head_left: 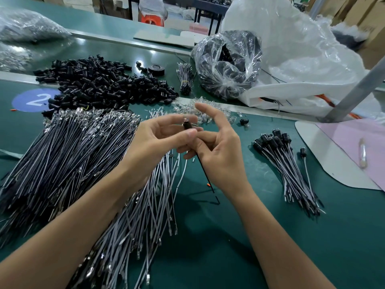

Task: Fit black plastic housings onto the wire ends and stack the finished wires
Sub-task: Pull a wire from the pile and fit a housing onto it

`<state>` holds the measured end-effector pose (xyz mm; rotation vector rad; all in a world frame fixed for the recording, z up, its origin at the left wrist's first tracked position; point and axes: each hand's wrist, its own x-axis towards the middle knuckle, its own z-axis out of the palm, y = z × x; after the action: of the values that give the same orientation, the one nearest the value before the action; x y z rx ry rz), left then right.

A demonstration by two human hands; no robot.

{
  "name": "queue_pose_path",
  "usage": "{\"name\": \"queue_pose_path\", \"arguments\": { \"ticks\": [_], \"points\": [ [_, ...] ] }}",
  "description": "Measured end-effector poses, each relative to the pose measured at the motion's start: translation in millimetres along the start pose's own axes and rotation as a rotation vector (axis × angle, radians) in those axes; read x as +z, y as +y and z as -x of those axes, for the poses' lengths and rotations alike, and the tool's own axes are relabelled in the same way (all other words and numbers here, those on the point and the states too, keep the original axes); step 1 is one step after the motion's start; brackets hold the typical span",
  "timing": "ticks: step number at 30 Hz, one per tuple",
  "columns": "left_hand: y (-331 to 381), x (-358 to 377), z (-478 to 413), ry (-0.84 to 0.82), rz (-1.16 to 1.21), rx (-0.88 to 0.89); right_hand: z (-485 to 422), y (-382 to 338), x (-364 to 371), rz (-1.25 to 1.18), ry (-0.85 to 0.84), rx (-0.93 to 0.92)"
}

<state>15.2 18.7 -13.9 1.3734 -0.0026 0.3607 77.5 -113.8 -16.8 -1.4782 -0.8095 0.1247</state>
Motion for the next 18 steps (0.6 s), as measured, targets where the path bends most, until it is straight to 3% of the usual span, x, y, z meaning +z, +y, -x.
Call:
{"name": "queue_pose_path", "arguments": {
  "ticks": [8, 18],
  "points": [
    [3.6, 7.1, 2.3, 0.075, 0.041, 0.079, -1.0, 3.7, 0.5, -0.078, 0.003, 0.008],
    [12.8, 10.2, 8.4, 0.048, 0.024, 0.226, 1.7, -1.0, 6.4, -0.196, -0.029, -0.073]
  ]
}}
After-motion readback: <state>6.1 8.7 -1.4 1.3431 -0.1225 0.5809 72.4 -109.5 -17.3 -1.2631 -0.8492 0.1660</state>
